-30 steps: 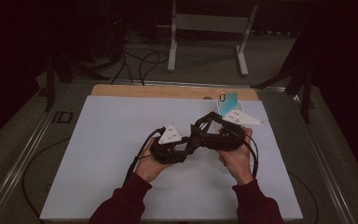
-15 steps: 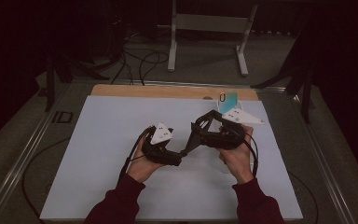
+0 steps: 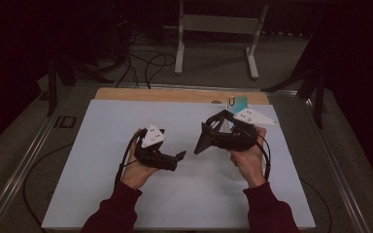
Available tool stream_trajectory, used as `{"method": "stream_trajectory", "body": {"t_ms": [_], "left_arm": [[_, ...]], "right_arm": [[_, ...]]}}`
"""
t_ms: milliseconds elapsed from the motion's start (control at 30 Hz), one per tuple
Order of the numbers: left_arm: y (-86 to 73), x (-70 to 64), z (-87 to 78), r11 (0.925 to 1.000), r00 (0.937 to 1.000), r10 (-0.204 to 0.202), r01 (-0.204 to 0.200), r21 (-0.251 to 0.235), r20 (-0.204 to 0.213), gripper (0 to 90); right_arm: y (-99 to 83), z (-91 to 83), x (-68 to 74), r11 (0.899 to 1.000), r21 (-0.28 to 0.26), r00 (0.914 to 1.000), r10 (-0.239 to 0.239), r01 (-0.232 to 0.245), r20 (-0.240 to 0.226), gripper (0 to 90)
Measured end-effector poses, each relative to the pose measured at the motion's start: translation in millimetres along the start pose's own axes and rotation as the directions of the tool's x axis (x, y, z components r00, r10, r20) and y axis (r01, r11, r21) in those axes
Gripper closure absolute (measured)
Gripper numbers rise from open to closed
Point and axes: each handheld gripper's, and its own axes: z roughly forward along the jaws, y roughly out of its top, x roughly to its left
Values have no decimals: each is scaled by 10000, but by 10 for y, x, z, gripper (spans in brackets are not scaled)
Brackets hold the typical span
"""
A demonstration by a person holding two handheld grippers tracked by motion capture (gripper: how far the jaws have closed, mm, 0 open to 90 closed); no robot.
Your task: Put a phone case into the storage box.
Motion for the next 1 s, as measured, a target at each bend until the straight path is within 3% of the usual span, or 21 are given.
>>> {"method": "stream_trajectory", "body": {"t_ms": [100, 200, 300, 633, 1000], "left_arm": [[-33, 53, -46, 10000, 9998, -23, 24, 30, -214, 0], [-60, 83, -94, 9998, 9958, 205, -212, -68, -888, 0], [-83, 129, -140, 9997, 9932, 190, -206, -135, -1146, 0], [-156, 256, -238, 9997, 9900, 171, -193, -138, -1397, 0], [-297, 430, -428, 9984, 9850, 34, -130, -546, -1723, 0]], "right_arm": [[10, 4, -24, 10000, -19, 10000, 45, -45, 71, 132], [31, 8, -63, 10000, -66, 9998, 9, -8, 188, 132], [49, 21, -84, 10000, -51, 9998, 9, -8, 200, 131], [94, 51, -127, 9999, -122, 9993, -14, 19, 384, 132], [133, 76, -205, 9997, -195, 9984, 122, -111, 557, 132]]}}
